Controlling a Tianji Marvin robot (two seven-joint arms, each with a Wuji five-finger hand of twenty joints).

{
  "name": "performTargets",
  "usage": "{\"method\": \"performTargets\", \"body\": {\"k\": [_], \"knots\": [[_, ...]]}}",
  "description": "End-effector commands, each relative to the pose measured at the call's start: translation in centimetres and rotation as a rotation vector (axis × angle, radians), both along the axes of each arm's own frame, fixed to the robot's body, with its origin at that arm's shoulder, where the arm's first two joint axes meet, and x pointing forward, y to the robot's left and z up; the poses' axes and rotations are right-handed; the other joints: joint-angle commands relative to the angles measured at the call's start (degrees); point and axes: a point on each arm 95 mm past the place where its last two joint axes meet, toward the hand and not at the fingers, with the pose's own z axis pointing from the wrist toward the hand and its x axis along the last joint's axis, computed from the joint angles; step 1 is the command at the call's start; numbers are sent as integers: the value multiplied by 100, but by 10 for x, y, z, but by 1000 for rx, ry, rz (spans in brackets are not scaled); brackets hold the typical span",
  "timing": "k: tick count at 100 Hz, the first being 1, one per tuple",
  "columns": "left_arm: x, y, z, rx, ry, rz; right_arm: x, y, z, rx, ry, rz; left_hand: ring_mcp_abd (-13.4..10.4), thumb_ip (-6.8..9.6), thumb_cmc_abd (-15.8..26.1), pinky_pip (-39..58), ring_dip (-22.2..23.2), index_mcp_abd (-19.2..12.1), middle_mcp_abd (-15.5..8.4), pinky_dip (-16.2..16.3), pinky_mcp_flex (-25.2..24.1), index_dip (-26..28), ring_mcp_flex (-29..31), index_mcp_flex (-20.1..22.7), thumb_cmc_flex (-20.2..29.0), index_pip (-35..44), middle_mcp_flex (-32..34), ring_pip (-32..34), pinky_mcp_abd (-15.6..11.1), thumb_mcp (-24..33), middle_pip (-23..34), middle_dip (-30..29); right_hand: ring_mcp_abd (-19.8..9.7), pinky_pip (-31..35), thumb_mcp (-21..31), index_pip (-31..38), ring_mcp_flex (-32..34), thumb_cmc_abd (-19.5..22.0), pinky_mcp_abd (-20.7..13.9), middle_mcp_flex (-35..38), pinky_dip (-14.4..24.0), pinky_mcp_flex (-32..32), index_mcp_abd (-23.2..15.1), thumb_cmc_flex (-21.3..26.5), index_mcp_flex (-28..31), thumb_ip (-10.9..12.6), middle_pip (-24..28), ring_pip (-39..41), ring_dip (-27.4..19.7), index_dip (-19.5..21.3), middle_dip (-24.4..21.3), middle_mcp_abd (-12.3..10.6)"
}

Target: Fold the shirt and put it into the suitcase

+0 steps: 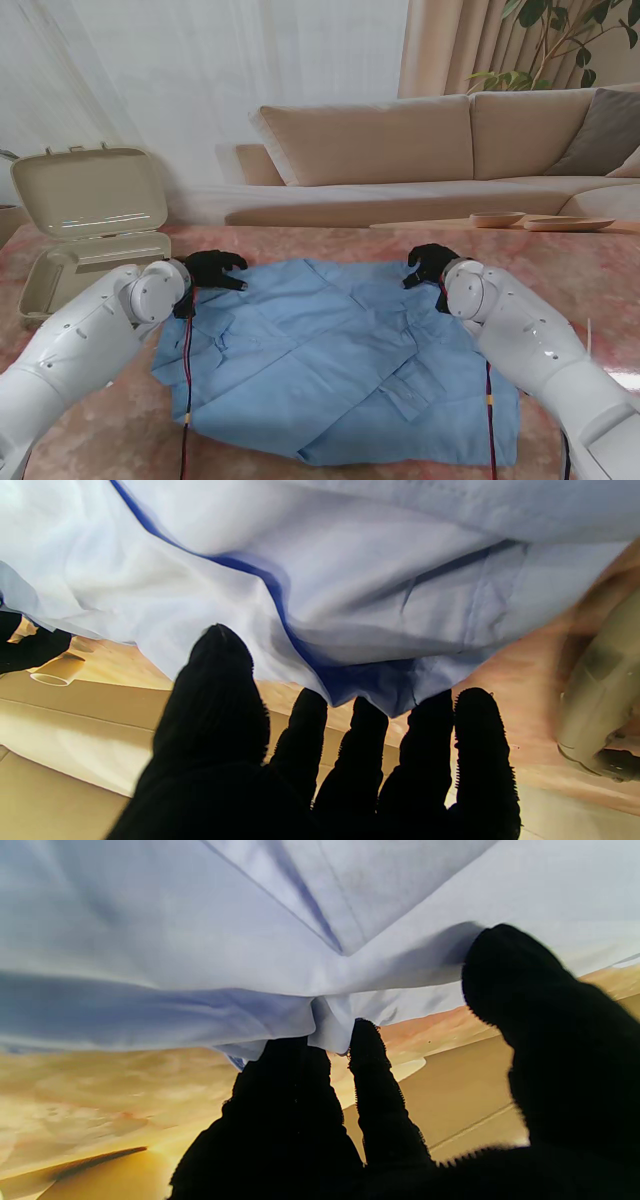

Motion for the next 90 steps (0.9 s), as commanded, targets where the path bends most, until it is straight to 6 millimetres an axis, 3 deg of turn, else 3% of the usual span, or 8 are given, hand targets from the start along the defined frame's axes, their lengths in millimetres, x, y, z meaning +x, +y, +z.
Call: {"method": "performTargets", "body": {"k": [1,4,20,26,31,37,82,90], "knots": [[-5,-3,-11,2,27,-8,-7,-3,-16,-8,51,-6,-141,-98,-173,412,280,177,-120,287,159,143,575,48,289,226,206,631,173,40,303,230,388,452,248,266,665,-274,-424,164,313,352,-102,-82,148,-235,216,608,268,158,203,74],[-5,-3,-11,1,28,-9,-7,-3,-17,-10,51,-7,-154,-89,-216,523,400,198,-145,383,221,188,651,40,354,330,248,733,181,56,386,312,398,-878,283,386,710,-313,1179,209,149,-1130,-117,-76,151,-244,262,740,373,195,263,76],[-4,-5,-12,2,30,-16,-7,-3,-19,-23,51,-3,-133,-49,-459,1215,1047,298,-316,923,625,272,1097,57,607,659,519,1374,191,172,911,790,411,1137,486,1108,1224,-505,645,589,750,832,-237,58,219,-265,516,1456,941,289,511,46],[-3,-6,-12,3,30,-17,-7,-3,-20,-26,50,-4,-176,-106,-696,1470,1402,306,-374,1239,778,276,1246,80,370,769,597,1581,171,893,1081,1010,371,-181,565,1443,1465,-597,3242,745,1001,-1481,-278,167,242,-267,633,1756,1213,258,625,24],[-3,-6,-13,4,31,-18,-7,-3,-21,-29,45,-5,-218,-176,-933,1685,1620,318,-448,1403,917,353,1385,94,46,939,667,1799,165,1760,1299,1200,322,1906,638,1716,1782,-668,1616,965,854,504,-331,234,329,-277,751,1991,1414,254,720,-4],[-3,-7,-13,4,32,-17,-7,-3,-21,-30,43,-7,-248,-224,-1026,1836,1773,319,-527,1468,1036,455,1490,88,-77,1087,735,1951,162,2197,1468,1393,266,1205,690,2009,2059,-711,3154,1189,871,-990,-382,374,425,-265,910,2248,1606,273,843,-40],[0,-11,-13,-44,21,35,-4,0,-19,-11,-2,-34,-364,-370,-1419,2623,2486,-108,-822,1975,1934,2127,2276,-26,1113,3416,1894,3189,74,1637,1548,3522,-251,3728,683,4456,4767,-424,3126,3416,-1994,1547,-1401,1754,1251,-834,1795,3925,1963,-429,1647,-413],[0,-12,-11,-58,19,47,-4,1,-16,2,-6,-38,-374,-344,-1396,2751,2559,-195,-845,2026,2067,2317,2386,-31,1224,3778,1979,3346,60,1732,1701,3572,-294,5108,737,4566,4950,-327,2556,3508,71,1336,-1409,1754,1235,-731,1863,4032,1936,-419,1640,-421]]}}
